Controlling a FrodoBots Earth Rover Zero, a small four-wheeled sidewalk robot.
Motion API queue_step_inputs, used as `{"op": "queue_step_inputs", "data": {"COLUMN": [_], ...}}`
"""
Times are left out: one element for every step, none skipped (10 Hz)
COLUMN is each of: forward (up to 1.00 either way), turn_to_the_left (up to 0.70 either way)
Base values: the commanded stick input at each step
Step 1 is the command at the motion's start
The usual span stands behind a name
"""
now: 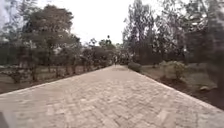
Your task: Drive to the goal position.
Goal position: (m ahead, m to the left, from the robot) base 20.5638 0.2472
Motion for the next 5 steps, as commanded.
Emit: {"op": "queue_step_inputs", "data": {"forward": [0.70,0.70,0.70,0.70,0.70], "turn_to_the_left": [0.00,0.00,0.00,0.00,0.00]}}
